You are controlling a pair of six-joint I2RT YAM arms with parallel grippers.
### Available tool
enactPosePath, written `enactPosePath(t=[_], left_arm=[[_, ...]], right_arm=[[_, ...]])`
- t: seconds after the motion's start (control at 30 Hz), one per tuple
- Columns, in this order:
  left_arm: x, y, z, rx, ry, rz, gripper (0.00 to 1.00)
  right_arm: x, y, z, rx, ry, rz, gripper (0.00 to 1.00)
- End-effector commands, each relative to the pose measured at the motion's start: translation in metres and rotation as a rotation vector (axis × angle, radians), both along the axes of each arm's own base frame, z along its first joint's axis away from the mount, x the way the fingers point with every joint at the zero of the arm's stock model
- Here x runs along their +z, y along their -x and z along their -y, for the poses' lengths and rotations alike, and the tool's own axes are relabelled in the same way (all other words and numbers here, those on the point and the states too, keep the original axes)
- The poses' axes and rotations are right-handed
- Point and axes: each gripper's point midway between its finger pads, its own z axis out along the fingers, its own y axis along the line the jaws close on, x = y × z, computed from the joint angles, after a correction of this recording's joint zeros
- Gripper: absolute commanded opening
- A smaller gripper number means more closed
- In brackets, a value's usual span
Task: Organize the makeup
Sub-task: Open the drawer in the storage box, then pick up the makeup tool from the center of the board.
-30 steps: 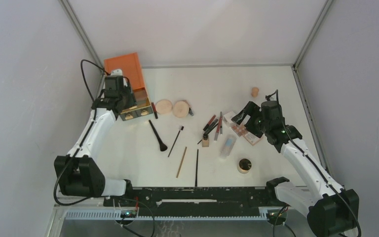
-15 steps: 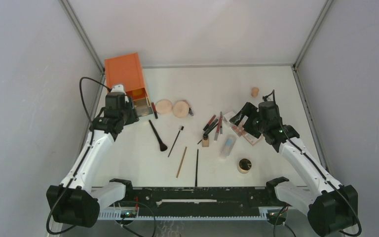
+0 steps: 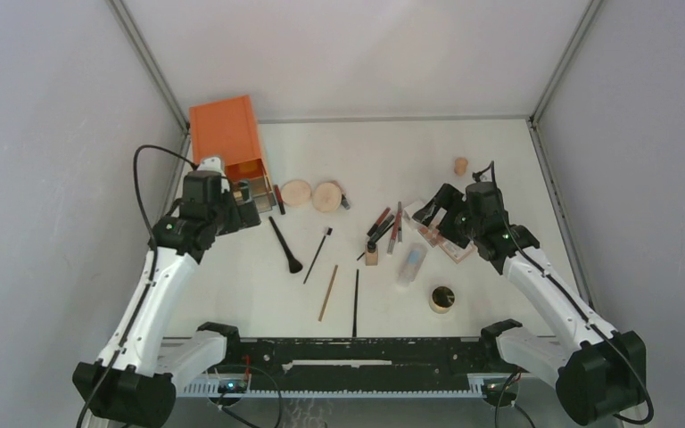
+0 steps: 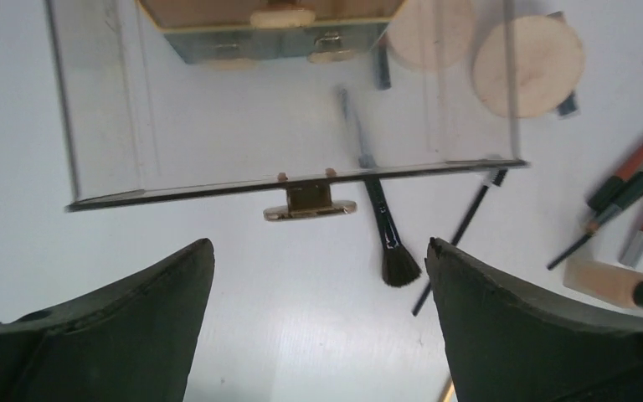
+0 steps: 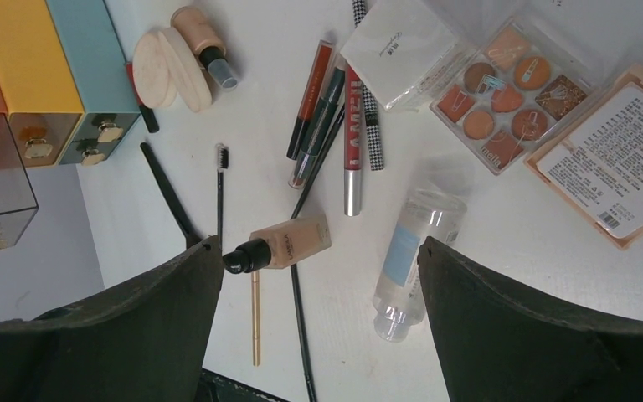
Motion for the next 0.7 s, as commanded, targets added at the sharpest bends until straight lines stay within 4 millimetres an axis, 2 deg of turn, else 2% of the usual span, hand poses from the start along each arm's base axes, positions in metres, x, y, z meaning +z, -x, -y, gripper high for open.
enactPosePath(t=[0.0,0.07,0.1,0.13,0.2,0.3,0.5,0.57,0.67], left_arm=[[0.086,0.011,0.012,-0.075,0.012,0.142,1.00],[0.121,0.014,0.017,-0.081,-0.042,0.202,1.00],[0.133,0.015,0.022,-0.092,-0.069,0.229,1.00],[0.143,0.015,0.026,-0.096,-0.088,0.255,1.00],[0.154,0.013,0.050,-0.159,-0.084,0.287,1.00],[0.146,0.000,0.088,-0.236,-0.089,0.287,1.00],[0.114,-0.013,0.175,-0.452,-0.055,0.239,0.98],[0.101,-0.021,0.194,-0.487,-0.037,0.218,0.93],[0.086,-0.039,0.208,-0.483,-0.080,0.184,0.92]], right_arm=[[0.019,-0.006,-0.004,0.006,-0.028,0.079,0.93],[0.024,-0.007,-0.004,0.011,-0.030,0.101,0.93],[0.028,-0.008,-0.003,0.009,-0.025,0.115,0.93],[0.032,-0.010,-0.001,0.003,-0.018,0.127,0.94],[0.037,-0.013,0.005,-0.020,0.008,0.142,0.93],[0.049,-0.018,0.012,-0.036,0.046,0.176,0.94],[0.059,-0.013,0.033,-0.099,0.128,0.220,0.94],[0.062,-0.010,0.041,-0.122,0.157,0.239,0.94],[0.065,-0.007,0.050,-0.155,0.181,0.273,0.94]])
